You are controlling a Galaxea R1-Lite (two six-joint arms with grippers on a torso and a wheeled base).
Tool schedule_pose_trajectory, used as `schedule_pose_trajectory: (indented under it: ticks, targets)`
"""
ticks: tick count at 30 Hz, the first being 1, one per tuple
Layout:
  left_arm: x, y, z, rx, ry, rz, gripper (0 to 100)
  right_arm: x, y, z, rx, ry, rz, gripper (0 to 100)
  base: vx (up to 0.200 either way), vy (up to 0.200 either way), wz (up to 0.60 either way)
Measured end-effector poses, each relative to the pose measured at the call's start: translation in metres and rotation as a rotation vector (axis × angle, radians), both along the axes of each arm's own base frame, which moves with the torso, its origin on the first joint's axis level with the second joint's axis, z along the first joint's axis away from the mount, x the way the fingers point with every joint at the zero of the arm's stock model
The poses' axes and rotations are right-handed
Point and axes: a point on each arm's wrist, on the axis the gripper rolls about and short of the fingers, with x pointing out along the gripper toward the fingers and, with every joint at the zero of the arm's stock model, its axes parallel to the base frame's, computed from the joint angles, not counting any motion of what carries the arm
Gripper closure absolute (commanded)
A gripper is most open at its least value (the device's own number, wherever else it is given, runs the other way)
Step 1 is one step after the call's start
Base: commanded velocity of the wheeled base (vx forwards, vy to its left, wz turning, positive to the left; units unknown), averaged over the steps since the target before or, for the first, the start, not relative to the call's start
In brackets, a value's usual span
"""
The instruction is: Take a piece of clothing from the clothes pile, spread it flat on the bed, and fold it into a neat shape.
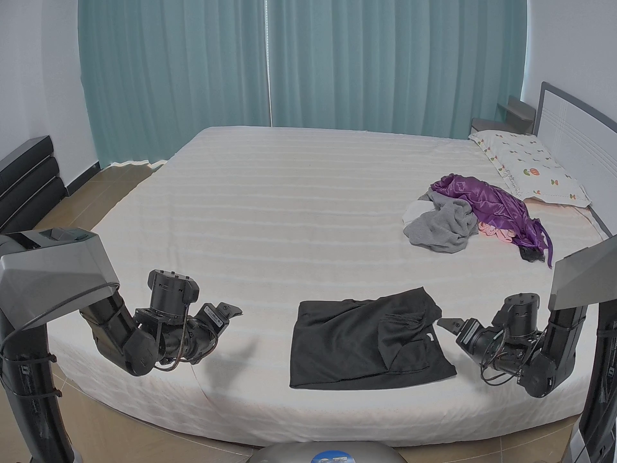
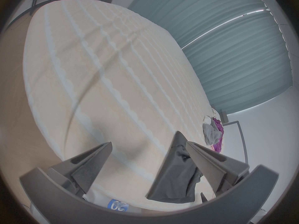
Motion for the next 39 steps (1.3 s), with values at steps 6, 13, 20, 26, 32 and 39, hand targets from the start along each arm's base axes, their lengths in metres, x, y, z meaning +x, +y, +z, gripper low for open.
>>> schedule_pose_trajectory:
  ticks: [6,13,20,26,32,39]
  targets:
    - [0.000,-0.001,0.000,0.002,-0.002,-0.003,0,0.007,0.034,-0.002,-0.135,0.056,0.104,0,0.000,0.000,0.00]
    - [-0.001,-0.001,-0.001,0.005,-0.002,-0.005,0,0.034,0.069,0.005,-0.230,0.069,0.175,0,0.000,0.000,0.00]
    - [-0.001,-0.002,-0.001,0.008,-0.001,-0.006,0,0.056,0.102,0.018,-0.303,0.070,0.232,0,0.000,0.000,0.00]
    - [-0.001,-0.002,-0.002,0.011,0.001,-0.005,0,0.070,0.123,0.021,-0.429,0.009,0.303,0,0.000,0.000,0.00]
    - [-0.001,-0.003,-0.003,0.013,0.003,-0.006,0,0.075,0.134,0.018,-0.554,-0.024,0.368,0,0.000,0.000,0.00]
    - [-0.001,-0.003,-0.003,0.013,0.003,-0.007,0,0.079,0.135,0.000,-0.636,-0.027,0.427,100,0.000,0.000,0.00]
